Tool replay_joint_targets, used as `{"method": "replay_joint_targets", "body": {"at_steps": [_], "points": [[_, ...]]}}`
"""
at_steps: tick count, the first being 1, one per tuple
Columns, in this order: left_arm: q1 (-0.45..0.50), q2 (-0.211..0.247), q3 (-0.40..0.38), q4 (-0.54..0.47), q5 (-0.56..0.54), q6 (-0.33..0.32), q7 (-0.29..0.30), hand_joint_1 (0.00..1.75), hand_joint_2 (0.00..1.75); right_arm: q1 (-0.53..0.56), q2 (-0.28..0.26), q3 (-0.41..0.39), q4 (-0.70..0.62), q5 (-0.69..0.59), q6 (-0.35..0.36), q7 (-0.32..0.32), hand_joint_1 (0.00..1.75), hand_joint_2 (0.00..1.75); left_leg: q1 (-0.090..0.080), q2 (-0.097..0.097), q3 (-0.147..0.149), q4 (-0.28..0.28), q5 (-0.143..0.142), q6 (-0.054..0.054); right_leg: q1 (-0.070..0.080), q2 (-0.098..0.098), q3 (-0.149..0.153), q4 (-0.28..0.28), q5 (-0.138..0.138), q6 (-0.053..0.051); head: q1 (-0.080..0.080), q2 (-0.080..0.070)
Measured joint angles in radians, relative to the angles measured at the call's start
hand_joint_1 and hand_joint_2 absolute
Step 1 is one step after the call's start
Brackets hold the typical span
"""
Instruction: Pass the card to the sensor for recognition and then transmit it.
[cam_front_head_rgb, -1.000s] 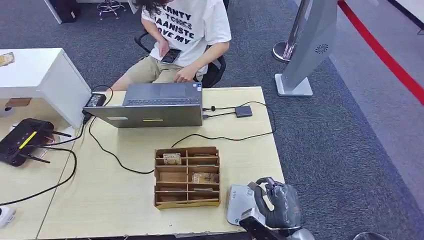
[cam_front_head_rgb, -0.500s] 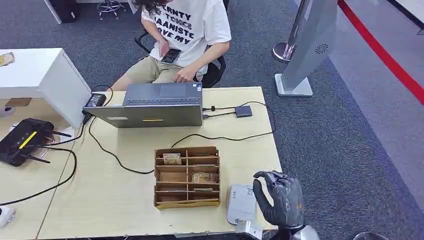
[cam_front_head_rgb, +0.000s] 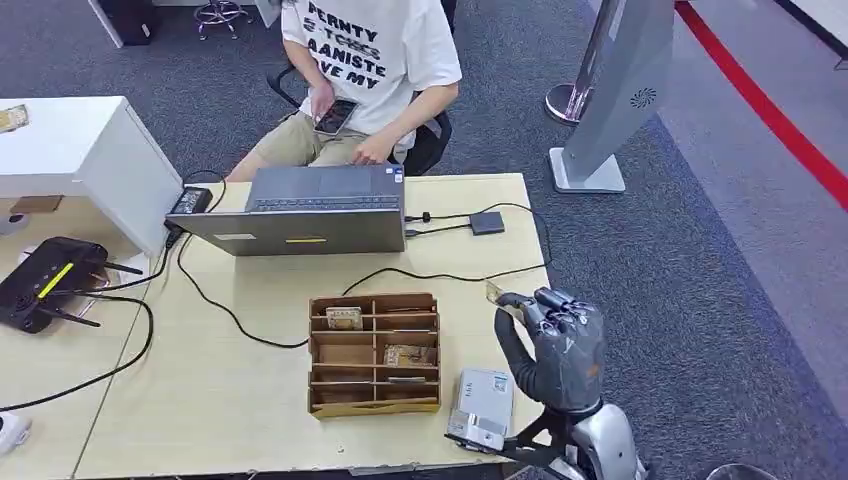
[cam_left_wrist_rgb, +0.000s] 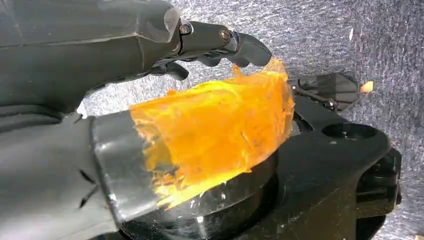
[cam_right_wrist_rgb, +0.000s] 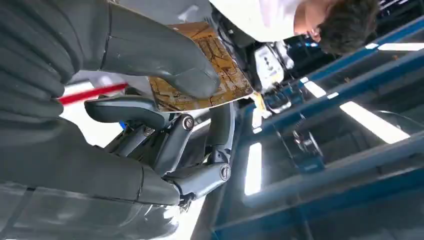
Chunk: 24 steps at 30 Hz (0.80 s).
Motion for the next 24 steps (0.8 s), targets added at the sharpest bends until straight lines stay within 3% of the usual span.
{"method": "replay_joint_targets", "body": {"at_steps": [2, 6, 8, 15, 24], "points": [[-0.001, 0.002, -0.006, 0.0, -0.011, -0.005, 0.0, 0.0, 0.0, -0.041, 0.0, 0.009, 0.008, 0.008, 0.001, 0.023, 1.75, 1.75, 0.0, 0.0, 0.0, 0.0, 0.0, 0.0, 0.0, 0.0, 0.0, 0.0, 0.0, 0.0, 0.001, 0.0], [-0.007, 0.005, -0.027, 0.0, -0.041, -0.014, 0.005, 0.0, 0.0, -0.194, -0.001, 0.069, 0.095, 0.043, 0.007, 0.149, 1.75, 1.75, 0.0, 0.003, 0.0, 0.0, 0.002, 0.0, 0.0, 0.002, 0.0, 0.0, 0.001, -0.001, 0.001, 0.0], [-0.011, 0.007, -0.041, 0.0, -0.058, -0.017, 0.007, 0.0, 0.0, -0.277, -0.001, 0.09, 0.165, 0.086, 0.012, 0.183, 1.75, 1.75, 0.0, 0.003, 0.0, 0.0, 0.003, -0.001, 0.0, 0.002, 0.0, 0.001, 0.003, -0.002, 0.0, 0.0], [-0.014, 0.014, -0.083, 0.0, -0.091, -0.034, 0.008, 0.0, 0.0, -0.497, 0.0, 0.145, 0.374, 0.18, 0.055, 0.242, 1.75, 1.75, 0.0, 0.003, 0.0, 0.0, 0.005, -0.001, 0.0, 0.002, 0.0, 0.001, 0.004, -0.001, 0.0, 0.0], [-0.014, 0.022, -0.119, 0.0, -0.111, -0.046, 0.006, 0.0, 0.0, -0.67, 0.003, 0.176, 0.573, 0.242, 0.078, 0.293, 1.75, 1.75, 0.0, 0.002, 0.0, 0.0, 0.005, -0.001, 0.0, 0.002, -0.001, 0.001, 0.004, -0.001, 0.0, 0.0]]}}
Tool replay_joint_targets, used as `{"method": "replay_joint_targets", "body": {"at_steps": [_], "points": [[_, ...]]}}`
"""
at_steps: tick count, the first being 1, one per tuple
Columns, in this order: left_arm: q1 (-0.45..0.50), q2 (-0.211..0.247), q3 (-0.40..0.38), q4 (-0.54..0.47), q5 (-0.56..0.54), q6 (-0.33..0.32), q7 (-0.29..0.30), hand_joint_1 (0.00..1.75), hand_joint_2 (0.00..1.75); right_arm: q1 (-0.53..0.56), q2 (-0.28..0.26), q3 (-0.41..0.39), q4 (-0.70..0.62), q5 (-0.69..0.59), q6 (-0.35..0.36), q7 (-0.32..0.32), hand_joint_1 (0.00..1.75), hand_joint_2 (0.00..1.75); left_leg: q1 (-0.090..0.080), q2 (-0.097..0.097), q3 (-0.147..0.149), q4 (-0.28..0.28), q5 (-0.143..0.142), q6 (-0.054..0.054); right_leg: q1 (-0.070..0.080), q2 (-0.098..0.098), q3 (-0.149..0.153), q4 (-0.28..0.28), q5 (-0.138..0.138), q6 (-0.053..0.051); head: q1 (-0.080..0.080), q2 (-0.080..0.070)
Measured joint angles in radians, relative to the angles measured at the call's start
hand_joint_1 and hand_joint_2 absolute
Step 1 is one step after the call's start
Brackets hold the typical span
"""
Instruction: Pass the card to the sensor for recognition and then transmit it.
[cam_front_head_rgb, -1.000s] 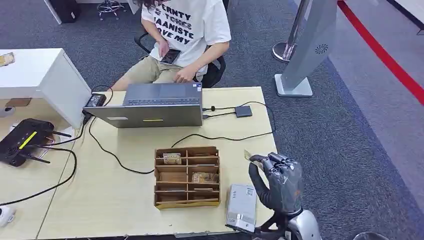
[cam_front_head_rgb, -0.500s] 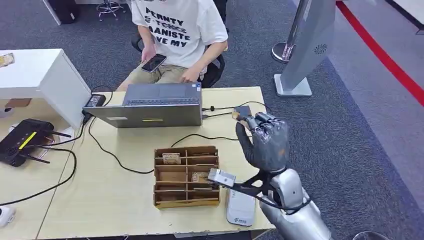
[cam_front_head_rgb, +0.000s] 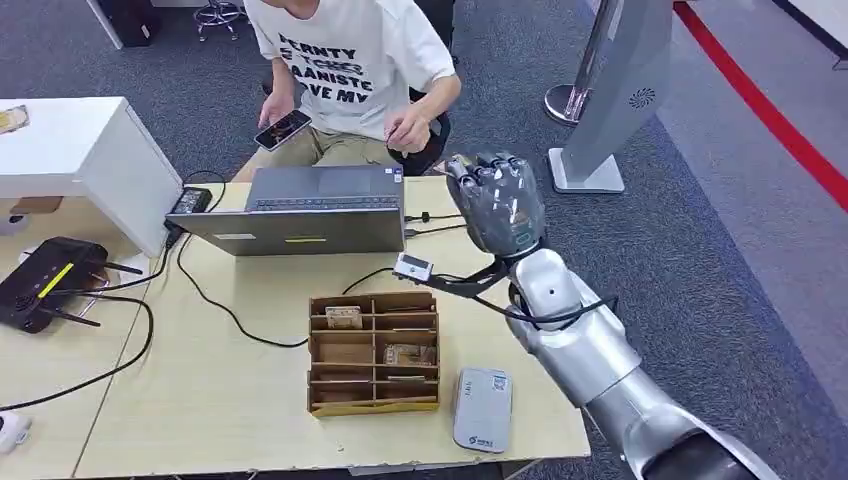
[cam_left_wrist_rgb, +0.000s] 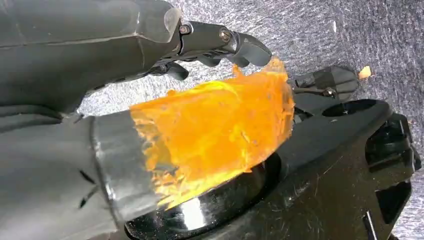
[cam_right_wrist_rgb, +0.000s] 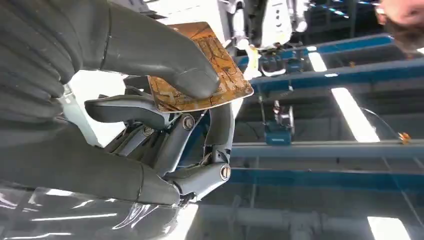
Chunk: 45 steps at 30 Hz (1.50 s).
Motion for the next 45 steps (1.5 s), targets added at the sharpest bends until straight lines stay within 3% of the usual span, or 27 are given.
{"method": "replay_joint_targets", "body": {"at_steps": [8, 14, 16, 17, 18, 29, 39, 44, 45], "points": [[0.0, 0.002, -0.022, 0.0, -0.016, 0.0, 0.004, 0.0, 0.0, -0.091, 0.005, -0.005, 0.154, 0.043, -0.012, 0.053, 1.75, 1.75, 0.0, -0.001, 0.0, 0.0, 0.0, 0.0, 0.0, 0.0, 0.0, 0.0, 0.0, 0.0, 0.0, 0.0], [0.0, 0.002, -0.034, 0.0, -0.018, 0.0, 0.01, 0.0, 0.0, -0.109, 0.008, -0.011, 0.217, 0.066, -0.02, 0.056, 1.75, 1.75, 0.0, -0.001, 0.0, 0.0, 0.0, 0.0, 0.0, 0.0, 0.0, 0.0, 0.0, 0.0, 0.0, 0.0], [-0.001, 0.002, -0.036, 0.0, -0.018, 0.0, 0.01, 0.0, 0.0, -0.11, 0.008, -0.011, 0.232, 0.069, -0.02, 0.056, 1.66, 1.75, 0.0, -0.001, 0.0, 0.0, 0.0, 0.0, 0.0, 0.0, 0.0, 0.0, 0.0, 0.0, 0.0, 0.0], [0.0, 0.002, -0.036, 0.0, -0.018, 0.0, 0.01, 0.0, 0.0, -0.11, 0.008, -0.011, 0.239, 0.074, -0.019, 0.056, 0.16, 1.75, 0.0, -0.001, 0.0, 0.0, 0.0, 0.0, 0.0, 0.0, 0.0, 0.0, 0.0, 0.0, 0.0, 0.0], [0.0, 0.002, -0.036, 0.0, -0.018, 0.0, 0.01, 0.0, 0.0, -0.11, 0.009, -0.011, 0.244, 0.075, -0.019, 0.056, 0.0, 1.75, 0.0, -0.001, 0.0, 0.0, 0.0, 0.0, 0.0, 0.0, 0.0, 0.0, 0.0, 0.0, 0.0, 0.0], [0.0, 0.002, -0.036, 0.0, 0.005, 0.0, 0.01, 0.0, 0.0, -0.087, 0.025, -0.013, 0.278, -0.002, -0.014, 0.013, 0.0, 1.75, 0.0, -0.001, 0.0, 0.0, 0.0, 0.0, 0.0, 0.0, 0.0, 0.0, 0.0, 0.0, 0.0, 0.0], [0.002, 0.0, -0.03, 0.0, 0.058, 0.01, 0.004, 0.0, 0.0, 0.13, 0.049, 0.001, -0.026, -0.127, -0.058, -0.047, 0.0, 1.75, 0.0, -0.001, -0.001, 0.0, -0.001, 0.0, 0.0, 0.0, -0.001, 0.0, -0.001, -0.001, 0.0, 0.0], [0.006, -0.004, -0.002, 0.0, 0.112, 0.022, 0.003, 0.0, 0.0, 0.282, 0.05, 0.031, -0.225, -0.239, -0.074, -0.116, 0.0, 1.75, 0.0, -0.002, -0.001, 0.0, -0.001, 0.0, 0.0, -0.002, -0.001, 0.0, -0.002, 0.0, 0.0, 0.0], [0.006, -0.005, 0.004, 0.0, 0.121, 0.025, 0.003, 0.0, 0.0, 0.315, 0.05, 0.043, -0.255, -0.25, -0.075, -0.121, 0.42, 1.75, 0.0, -0.002, -0.002, 0.0, -0.001, -0.001, 0.0, -0.002, -0.001, 0.0, -0.002, 0.0, 0.0, 0.0]]}}
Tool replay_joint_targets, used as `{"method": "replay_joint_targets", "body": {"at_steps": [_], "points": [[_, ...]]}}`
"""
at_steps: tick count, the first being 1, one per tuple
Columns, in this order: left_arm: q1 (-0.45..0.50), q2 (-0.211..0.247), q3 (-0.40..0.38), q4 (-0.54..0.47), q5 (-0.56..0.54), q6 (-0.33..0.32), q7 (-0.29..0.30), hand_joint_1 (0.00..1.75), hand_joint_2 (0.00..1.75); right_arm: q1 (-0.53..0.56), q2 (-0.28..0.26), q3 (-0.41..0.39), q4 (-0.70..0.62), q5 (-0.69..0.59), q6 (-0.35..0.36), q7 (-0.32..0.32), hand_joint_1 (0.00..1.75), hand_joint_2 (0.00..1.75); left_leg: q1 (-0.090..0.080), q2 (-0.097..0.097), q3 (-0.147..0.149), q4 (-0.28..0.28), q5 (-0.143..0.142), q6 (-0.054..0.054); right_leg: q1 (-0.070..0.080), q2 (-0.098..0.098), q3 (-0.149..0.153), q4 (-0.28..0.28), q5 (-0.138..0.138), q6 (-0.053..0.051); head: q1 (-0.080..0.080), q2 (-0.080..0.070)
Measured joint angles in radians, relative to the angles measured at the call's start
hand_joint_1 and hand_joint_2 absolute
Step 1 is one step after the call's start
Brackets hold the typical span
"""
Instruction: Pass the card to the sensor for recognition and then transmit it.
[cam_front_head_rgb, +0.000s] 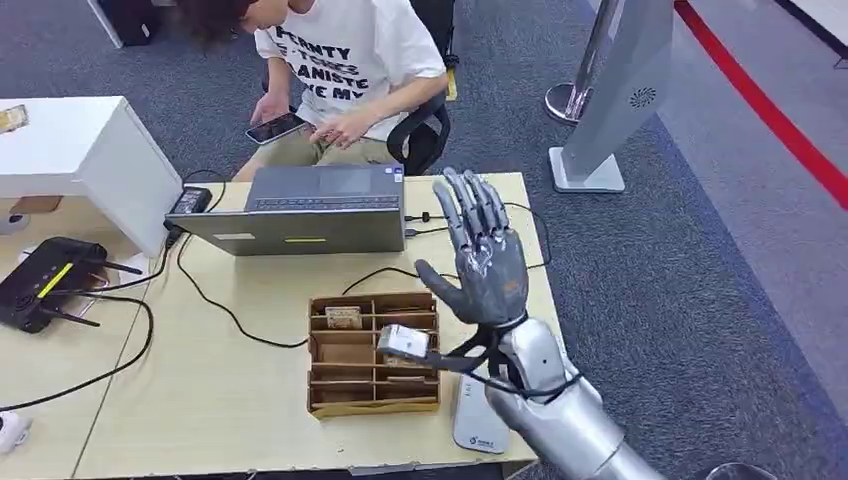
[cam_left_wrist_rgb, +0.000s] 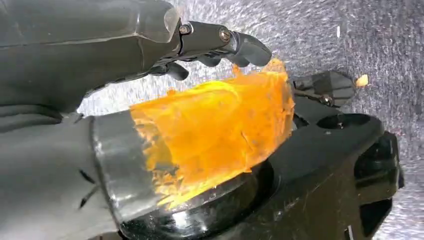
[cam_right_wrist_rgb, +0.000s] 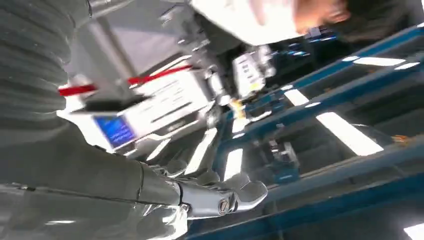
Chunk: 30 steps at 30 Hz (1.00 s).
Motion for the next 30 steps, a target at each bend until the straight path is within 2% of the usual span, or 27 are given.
{"method": "replay_joint_targets", "body": {"at_steps": [1, 3, 7, 10, 11, 14, 17, 20, 21, 22, 24, 28, 30], "points": [[0.0, -0.001, 0.007, 0.0, 0.007, 0.003, 0.0, 0.0, 0.0, 0.035, 0.0, 0.009, -0.036, -0.013, -0.001, -0.008, 0.56, 1.75, 0.0, 0.0, 0.0, 0.0, 0.0, 0.0, 0.0, 0.0, 0.0, 0.0, 0.0, 0.0, 0.0, 0.0], [0.001, -0.006, 0.026, 0.0, 0.03, 0.011, 0.0, 0.0, 0.0, 0.116, 0.0, 0.028, -0.109, -0.071, -0.003, -0.032, 1.41, 1.75, 0.0, -0.001, 0.0, 0.0, -0.001, 0.001, 0.0, -0.001, 0.0, 0.0, -0.002, 0.001, 0.0, 0.0], [0.003, -0.012, 0.051, 0.0, 0.051, 0.018, 0.0, 0.0, 0.0, 0.219, -0.006, 0.052, -0.179, -0.143, -0.002, -0.062, 1.69, 1.75, 0.0, 0.0, 0.0, 0.0, -0.001, 0.0, 0.0, 0.0, -0.001, 0.0, -0.002, 0.001, 0.0, 0.0], [0.003, -0.016, 0.069, 0.0, 0.061, 0.025, 0.0, 0.0, 0.0, 0.257, -0.02, 0.06, -0.188, -0.207, -0.002, -0.077, 1.75, 1.75, 0.0, 0.0, -0.001, 0.0, -0.001, 0.0, 0.0, 0.0, 0.0, 0.0, -0.002, 0.001, 0.0, 0.0], [0.003, -0.017, 0.072, 0.0, 0.063, 0.026, 0.0, 0.0, 0.0, 0.266, -0.026, 0.061, -0.188, -0.22, -0.002, -0.082, 1.71, 1.75, 0.0, 0.0, -0.001, 0.0, -0.001, 0.0, 0.0, 0.0, 0.0, 0.0, -0.002, 0.001, 0.0, 0.0], [0.003, -0.019, 0.083, 0.0, 0.07, 0.027, 0.0, 0.0, 0.0, 0.299, -0.039, 0.063, -0.185, -0.244, 0.0, -0.089, 1.75, 1.75, 0.0, 0.0, 0.0, 0.0, -0.001, 0.0, 0.0, 0.0, 0.0, 0.0, -0.002, 0.001, 0.0, 0.0], [0.003, -0.021, 0.093, 0.0, 0.07, 0.027, 0.0, 0.0, 0.0, 0.322, -0.05, 0.063, -0.178, -0.25, 0.0, -0.091, 1.62, 1.75, 0.0, 0.0, 0.0, 0.0, -0.001, 0.0, 0.0, 0.0, 0.0, 0.0, -0.002, 0.001, 0.0, 0.0], [0.003, -0.021, 0.095, 0.0, 0.07, 0.027, 0.001, 0.0, 0.0, 0.331, -0.058, 0.063, -0.174, -0.245, 0.0, -0.098, 1.2, 1.75, 0.0, 0.0, 0.0, 0.0, -0.001, 0.0, 0.0, 0.0, 0.0, 0.0, -0.002, 0.001, 0.0, 0.0], [0.003, -0.021, 0.095, 0.0, 0.07, 0.027, 0.002, 0.0, 0.0, 0.331, -0.06, 0.063, -0.173, -0.241, 0.0, -0.098, 0.77, 1.75, 0.0, 0.0, 0.0, 0.0, -0.001, 0.0, 0.0, 0.0, 0.0, 0.0, -0.002, 0.001, 0.0, 0.0], [0.003, -0.021, 0.095, 0.0, 0.07, 0.027, 0.002, 0.0, 0.0, 0.332, -0.062, 0.063, -0.17, -0.234, 0.001, -0.097, 0.51, 1.75, 0.0, 0.0, 0.0, 0.0, -0.001, 0.0, 0.0, 0.0, 0.0, 0.0, -0.002, 0.001, 0.0, 0.0], [0.003, -0.021, 0.095, 0.0, 0.068, 0.026, 0.002, 0.0, 0.0, 0.332, -0.065, 0.063, -0.167, -0.219, 0.003, -0.088, 0.42, 1.75, 0.0, 0.0, 0.0, 0.0, -0.001, 0.0, 0.0, 0.0, 0.0, 0.0, -0.002, 0.001, 0.0, 0.0], [0.003, -0.02, 0.095, 0.0, 0.065, 0.024, 0.002, 0.0, 0.0, 0.325, -0.068, 0.064, -0.154, -0.194, 0.006, -0.078, 0.56, 1.75, 0.0, 0.0, 0.0, 0.0, -0.001, 0.0, 0.0, 0.0, 0.0, 0.0, -0.002, 0.001, 0.0, 0.0], [0.003, -0.019, 0.095, 0.0, 0.063, 0.022, 0.002, 0.0, 0.0, 0.315, -0.068, 0.067, -0.144, -0.187, 0.008, -0.075, 0.56, 1.75, 0.0, 0.0, 0.0, 0.0, -0.001, 0.0, 0.0, 0.0, 0.0, 0.0, -0.002, 0.001, 0.0, 0.0]]}}
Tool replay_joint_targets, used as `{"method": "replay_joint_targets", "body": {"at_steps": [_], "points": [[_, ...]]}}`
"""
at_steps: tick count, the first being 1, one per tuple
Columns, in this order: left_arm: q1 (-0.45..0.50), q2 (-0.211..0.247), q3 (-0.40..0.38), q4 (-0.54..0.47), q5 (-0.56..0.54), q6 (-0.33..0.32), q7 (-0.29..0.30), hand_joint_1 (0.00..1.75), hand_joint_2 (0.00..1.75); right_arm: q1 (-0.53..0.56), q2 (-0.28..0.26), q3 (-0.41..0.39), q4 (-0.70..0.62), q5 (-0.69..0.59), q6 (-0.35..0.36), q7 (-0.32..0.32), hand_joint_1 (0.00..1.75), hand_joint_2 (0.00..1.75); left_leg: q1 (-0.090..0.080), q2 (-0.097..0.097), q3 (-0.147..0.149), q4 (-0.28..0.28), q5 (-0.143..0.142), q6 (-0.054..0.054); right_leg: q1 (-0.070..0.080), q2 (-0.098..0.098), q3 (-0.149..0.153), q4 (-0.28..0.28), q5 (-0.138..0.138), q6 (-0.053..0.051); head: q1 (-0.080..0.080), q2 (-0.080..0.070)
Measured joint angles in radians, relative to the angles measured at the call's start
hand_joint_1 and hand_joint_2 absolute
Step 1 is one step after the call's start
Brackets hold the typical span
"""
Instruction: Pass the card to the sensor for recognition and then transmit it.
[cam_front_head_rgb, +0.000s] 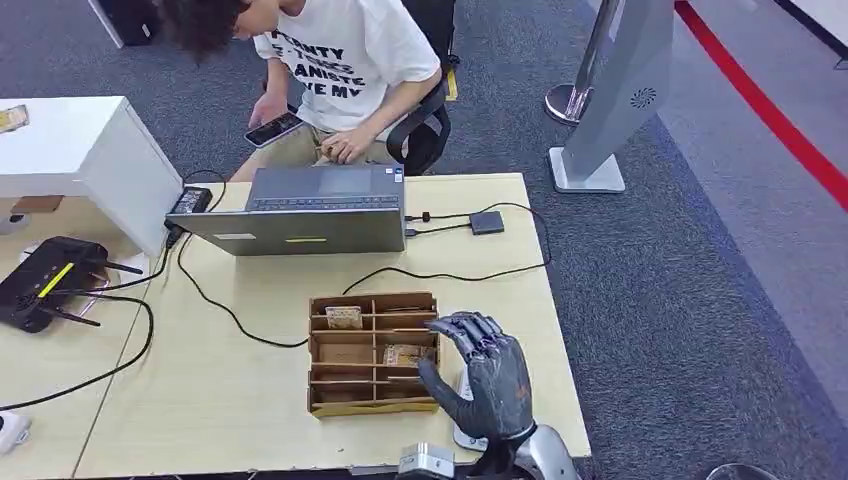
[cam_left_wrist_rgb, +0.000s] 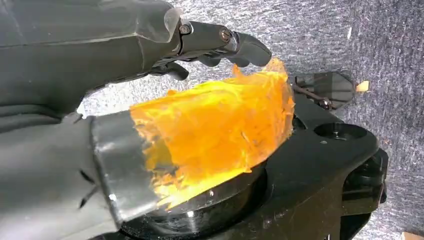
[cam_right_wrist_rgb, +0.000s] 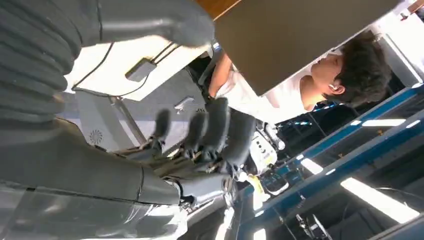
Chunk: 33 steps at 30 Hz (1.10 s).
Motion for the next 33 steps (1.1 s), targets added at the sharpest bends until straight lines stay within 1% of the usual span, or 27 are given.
{"method": "replay_joint_targets", "body": {"at_steps": [2, 3, 4, 5, 7, 8, 10, 12, 15, 16, 18, 20, 21, 24, 29, 31, 32, 33], "points": [[0.0, 0.001, 0.0, 0.0, -0.001, -0.005, 0.0, 0.0, 0.0, -0.016, 0.0, 0.005, 0.011, 0.001, 0.002, 0.004, 0.56, 1.75, 0.0, 0.0, 0.0, 0.0, 0.0, 0.0, 0.0, 0.0, 0.0, 0.0, 0.0, 0.0, 0.0, 0.0], [-0.001, 0.002, 0.0, 0.0, -0.001, -0.005, 0.0, 0.0, 0.0, -0.024, 0.0, 0.006, 0.016, 0.002, 0.003, 0.006, 0.65, 1.75, 0.0, 0.0, 0.0, 0.0, 0.0, 0.0, 0.0, 0.0, 0.0, 0.0, 0.0, 0.0, 0.0, 0.0], [-0.001, 0.002, 0.0, 0.0, -0.002, -0.005, 0.0, 0.0, 0.0, -0.029, 0.0, 0.007, 0.02, 0.002, 0.003, 0.007, 0.68, 1.75, 0.0, 0.0, 0.0, 0.0, 0.0, 0.0, 0.0, 0.0, 0.0, 0.0, 0.0, 0.0, 0.0, 0.0], [0.0, 0.002, 0.0, 0.0, -0.002, -0.005, 0.0, 0.0, 0.0, -0.033, 0.0, 0.008, 0.024, 0.002, 0.003, 0.008, 0.8, 1.75, 0.0, 0.0, 0.0, 0.0, 0.0, 0.0, 0.0, 0.0, 0.0, 0.0, 0.0, 0.0, 0.0, 0.0], [-0.001, 0.003, 0.0, 0.0, -0.002, -0.006, -0.001, 0.0, 0.0, -0.04, 0.0, 0.011, 0.032, 0.002, 0.004, 0.008, 0.96, 1.75, 0.0, 0.0, 0.0, 0.0, 0.0, 0.0, 0.0, 0.0, 0.0, 0.0, 0.0, 0.0, 0.0, 0.0], [-0.001, 0.003, 0.0, 0.0, -0.002, -0.006, -0.001, 0.0, 0.0, -0.044, 0.0, 0.013, 0.035, 0.002, 0.004, 0.008, 1.06, 1.75, 0.0, 0.0, 0.0, 0.0, 0.0, 0.0, 0.0, 0.0, 0.0, 0.0, 0.0, 0.0, 0.0, 0.0], [-0.001, 0.004, 0.0, 0.0, -0.002, -0.006, -0.001, 0.0, 0.0, -0.053, 0.0, 0.016, 0.043, 0.002, 0.005, 0.008, 1.19, 1.75, 0.0, 0.0, 0.0, 0.0, 0.0, 0.0, 0.0, 0.0, 0.0, 0.0, 0.0, 0.0, 0.0, 0.0], [-0.001, 0.005, 0.0, 0.0, -0.003, -0.006, -0.001, 0.0, 0.0, -0.063, 0.0, 0.022, 0.05, 0.003, 0.006, 0.009, 1.12, 1.75, 0.0, 0.0, 0.0, 0.0, 0.0, 0.0, 0.0, 0.0, 0.0, 0.0, 0.0, 0.0, 0.0, 0.0], [-0.001, 0.006, 0.0, 0.0, -0.008, -0.006, 0.0, 0.0, 0.0, -0.085, 0.0, 0.036, 0.064, 0.011, 0.021, 0.013, 1.13, 1.75, 0.0, 0.0, 0.0, 0.0, 0.0, 0.0, 0.0, 0.0, 0.0, 0.0, 0.0, 0.0, 0.0, 0.0], [-0.001, 0.006, 0.0, 0.0, -0.011, -0.006, 0.002, 0.0, 0.0, -0.092, 0.0, 0.04, 0.068, 0.011, 0.034, 0.019, 1.17, 1.75, 0.0, 0.0, 0.0, 0.0, 0.0, 0.0, 0.0, 0.0, 0.0, 0.0, 0.0, 0.0, 0.0, 0.0], [-0.001, 0.006, 0.0, 0.0, -0.013, -0.007, 0.005, 0.0, 0.0, -0.108, 0.0, 0.052, 0.078, 0.016, 0.062, 0.03, 1.17, 1.75, 0.0, 0.0, 0.0, 0.0, 0.0, 0.0, 0.0, 0.0, 0.0, 0.0, 0.0, 0.0, 0.0, 0.0], [-0.001, 0.006, 0.0, 0.0, -0.014, -0.007, 0.006, 0.0, 0.0, -0.123, 0.0, 0.064, 0.086, 0.016, 0.081, 0.035, 1.13, 1.75, 0.0, 0.0, 0.0, 0.0, 0.0, 0.0, 0.0, 0.0, 0.0, 0.0, 0.0, 0.0, 0.0, 0.0], [-0.001, 0.006, 0.0, 0.0, -0.014, -0.007, 0.006, 0.0, 0.0, -0.129, 0.0, 0.068, 0.089, 0.016, 0.084, 0.038, 1.08, 1.75, 0.0, 0.0, 0.0, 0.0, 0.0, 0.0, 0.0, 0.0, 0.0, 0.0, 0.0, 0.0, 0.0, 0.0], [-0.001, 0.007, 0.0, 0.0, -0.021, 0.003, 0.013, 0.0, 0.0, -0.147, 0.0, 0.087, 0.101, 0.01, 0.1, 0.051, 1.1, 1.75, 0.0, 0.0, 0.0, 0.0, 0.0, 0.0, 0.0, 0.0, 0.0, 0.0, 0.0, 0.0, 0.0, 0.0], [-0.002, 0.01, 0.0, 0.0, -0.023, 0.006, 0.018, 0.0, 0.0, -0.163, 0.0, 0.11, 0.117, 0.009, 0.106, 0.055, 1.08, 1.75, 0.0, 0.0, 0.0, 0.0, 0.0, 0.0, 0.0, 0.0, 0.0, 0.0, 0.0, 0.0, 0.0, 0.0], [-0.002, 0.011, 0.0, 0.0, -0.023, 0.007, 0.018, 0.0, 0.0, -0.166, 0.0, 0.114, 0.122, 0.008, 0.111, 0.056, 1.01, 1.75, 0.0, 0.0, 0.0, 0.0, 0.0, 0.0, 0.0, 0.0, 0.0, 0.0, 0.0, 0.0, 0.0, 0.0], [-0.002, 0.011, 0.0, 0.0, -0.024, 0.008, 0.019, 0.0, 0.0, -0.168, 0.0, 0.117, 0.124, 0.005, 0.114, 0.059, 1.05, 1.75, 0.0, 0.0, 0.0, 0.0, 0.0, 0.0, 0.0, 0.0, 0.0, 0.0, 0.0, 0.0, 0.0, 0.0], [-0.002, 0.011, 0.0, 0.0, -0.025, 0.009, 0.02, 0.0, 0.0, -0.17, 0.0, 0.119, 0.126, 0.002, 0.115, 0.06, 1.05, 1.75, 0.0, 0.0, 0.0, 0.0, 0.0, 0.0, 0.0, 0.0, 0.0, 0.0, 0.0, 0.0, 0.0, 0.0]]}}
